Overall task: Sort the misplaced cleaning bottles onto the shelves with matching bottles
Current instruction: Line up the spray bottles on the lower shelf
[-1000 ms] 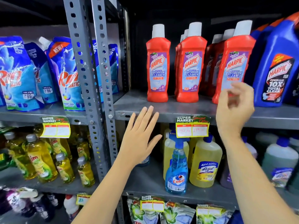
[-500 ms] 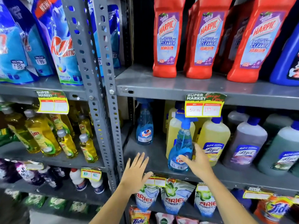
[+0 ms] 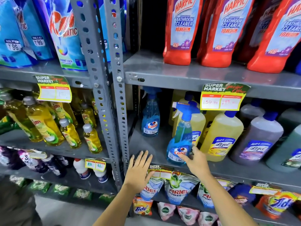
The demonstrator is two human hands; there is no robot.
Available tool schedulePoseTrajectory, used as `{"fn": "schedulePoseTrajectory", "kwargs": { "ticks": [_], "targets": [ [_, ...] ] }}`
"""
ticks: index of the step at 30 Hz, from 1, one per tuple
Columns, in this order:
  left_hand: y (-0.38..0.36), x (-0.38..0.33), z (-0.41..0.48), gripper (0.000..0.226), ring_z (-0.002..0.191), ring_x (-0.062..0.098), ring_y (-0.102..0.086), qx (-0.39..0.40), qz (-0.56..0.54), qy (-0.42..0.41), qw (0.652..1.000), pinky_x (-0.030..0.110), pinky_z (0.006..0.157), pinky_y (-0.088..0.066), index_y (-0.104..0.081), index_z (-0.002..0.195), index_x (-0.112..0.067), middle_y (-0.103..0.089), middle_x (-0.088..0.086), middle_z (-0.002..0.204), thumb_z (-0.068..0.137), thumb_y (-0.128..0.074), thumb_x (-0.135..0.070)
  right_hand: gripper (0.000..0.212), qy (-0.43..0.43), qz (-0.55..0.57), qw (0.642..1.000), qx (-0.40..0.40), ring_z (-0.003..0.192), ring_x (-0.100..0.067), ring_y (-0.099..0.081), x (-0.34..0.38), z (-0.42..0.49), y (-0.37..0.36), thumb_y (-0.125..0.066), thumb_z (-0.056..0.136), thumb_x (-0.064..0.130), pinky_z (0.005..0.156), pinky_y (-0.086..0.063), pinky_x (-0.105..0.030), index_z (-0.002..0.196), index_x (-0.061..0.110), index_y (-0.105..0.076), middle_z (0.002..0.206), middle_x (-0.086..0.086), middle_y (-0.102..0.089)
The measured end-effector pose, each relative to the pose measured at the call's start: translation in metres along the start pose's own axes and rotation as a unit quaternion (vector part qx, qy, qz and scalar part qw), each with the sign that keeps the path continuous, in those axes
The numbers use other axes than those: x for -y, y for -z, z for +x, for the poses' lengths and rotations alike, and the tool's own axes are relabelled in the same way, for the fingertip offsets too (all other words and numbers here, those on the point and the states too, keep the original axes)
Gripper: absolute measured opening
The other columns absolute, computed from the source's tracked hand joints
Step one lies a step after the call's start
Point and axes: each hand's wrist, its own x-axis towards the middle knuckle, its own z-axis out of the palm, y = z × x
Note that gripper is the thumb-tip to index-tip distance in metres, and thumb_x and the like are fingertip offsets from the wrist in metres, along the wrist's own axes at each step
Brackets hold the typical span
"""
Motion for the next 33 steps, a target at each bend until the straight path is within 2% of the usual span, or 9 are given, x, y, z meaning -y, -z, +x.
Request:
{"fn": "schedulePoseTrajectory", "kwargs": {
  "ticks": [6,11,13,16,20,23,26,30,33],
  "targets": [
    [-0.002,0.006,-0.003,0.066,0.149,0.018,0.007,-0.016,-0.030,-0.027,0.999,0.041,0.118,0.011,0.000,0.153,-0.025,0.005,-0.003,0.162,0.098,-0.013,-0.060,0.045,0.023,-0.002,0.999,-0.047,0.095,-0.026,-0.067,0.031,-0.004,-0.041,-0.077,0.079,0.037,0.072,-0.053,-0.033,0.107,0.007,-0.059,0.106,-0.010,-0.071],
    [-0.001,0.013,-0.006,0.063,0.149,0.018,0.004,-0.027,-0.021,-0.043,0.998,0.041,0.120,0.006,-0.004,0.153,-0.023,-0.002,0.000,0.163,0.100,-0.015,-0.056,0.044,0.043,-0.003,0.997,-0.062,0.095,-0.034,-0.066,0.054,0.003,-0.064,-0.076,0.082,0.031,0.073,-0.052,-0.038,0.107,0.002,-0.058,0.103,-0.018,-0.070],
    [0.000,0.014,-0.007,0.062,0.149,0.018,0.004,-0.033,-0.032,-0.049,0.998,0.041,0.121,0.006,-0.006,0.153,-0.023,-0.003,0.000,0.163,0.101,-0.018,-0.054,0.043,0.048,0.008,0.997,-0.058,0.098,-0.033,-0.067,0.060,0.008,-0.070,-0.076,0.082,0.029,0.073,-0.050,-0.031,0.110,0.002,-0.058,0.107,-0.017,-0.071],
    [0.002,0.011,-0.009,0.061,0.149,0.018,0.004,-0.040,-0.052,-0.043,0.997,0.041,0.120,0.008,-0.008,0.153,-0.022,-0.004,0.000,0.163,0.102,-0.024,-0.051,0.047,0.042,0.021,0.998,-0.033,0.105,-0.029,-0.066,0.069,0.017,-0.076,-0.077,0.082,0.026,0.073,-0.043,-0.021,0.119,0.004,-0.057,0.116,-0.013,-0.070],
    [0.001,0.011,-0.008,0.061,0.149,0.016,0.006,-0.029,-0.049,-0.037,0.998,0.040,0.120,0.010,-0.005,0.153,-0.024,0.000,-0.002,0.163,0.101,-0.023,-0.051,0.058,0.029,0.006,0.999,0.017,0.111,-0.029,-0.064,0.076,0.031,-0.073,-0.080,0.078,0.028,0.081,-0.046,-0.028,0.124,0.006,-0.053,0.123,-0.012,-0.067],
    [-0.001,0.014,-0.007,0.061,0.149,0.015,0.007,-0.025,-0.043,-0.041,0.998,0.039,0.120,0.010,-0.004,0.153,-0.025,0.002,-0.003,0.163,0.101,-0.022,-0.051,0.070,0.038,0.036,0.998,0.042,0.103,-0.023,-0.064,0.085,0.043,-0.060,-0.087,0.068,0.032,0.082,-0.051,-0.033,0.124,0.013,-0.048,0.118,-0.006,-0.067],
    [-0.003,0.013,-0.007,0.061,0.149,0.015,0.006,-0.026,-0.033,-0.035,0.998,0.039,0.120,0.011,-0.002,0.153,-0.026,0.003,-0.004,0.162,0.101,-0.021,-0.051,0.063,0.059,0.080,0.993,0.065,0.096,-0.013,-0.061,0.097,0.053,-0.049,-0.087,0.068,0.022,0.080,-0.048,-0.027,0.120,0.017,-0.051,0.118,-0.002,-0.067],
    [-0.003,0.012,-0.007,0.062,0.149,0.015,0.007,-0.019,-0.029,-0.031,0.999,0.039,0.120,0.011,0.000,0.153,-0.026,0.003,-0.004,0.162,0.101,-0.021,-0.052,0.054,0.090,0.075,0.989,0.093,0.103,-0.019,-0.065,0.103,0.059,-0.047,-0.083,0.072,0.011,0.084,-0.051,-0.029,0.120,0.012,-0.058,0.121,-0.008,-0.068],
    [-0.001,0.013,-0.007,0.062,0.148,0.014,0.009,-0.016,-0.034,-0.033,0.999,0.039,0.120,0.011,0.000,0.153,-0.026,0.007,-0.005,0.161,0.101,-0.020,-0.053,0.055,0.104,0.074,0.987,0.097,0.099,-0.014,-0.063,0.105,0.060,-0.048,-0.083,0.073,0.011,0.077,-0.050,-0.021,0.121,0.011,-0.058,0.121,-0.007,-0.068]
  ]
}}
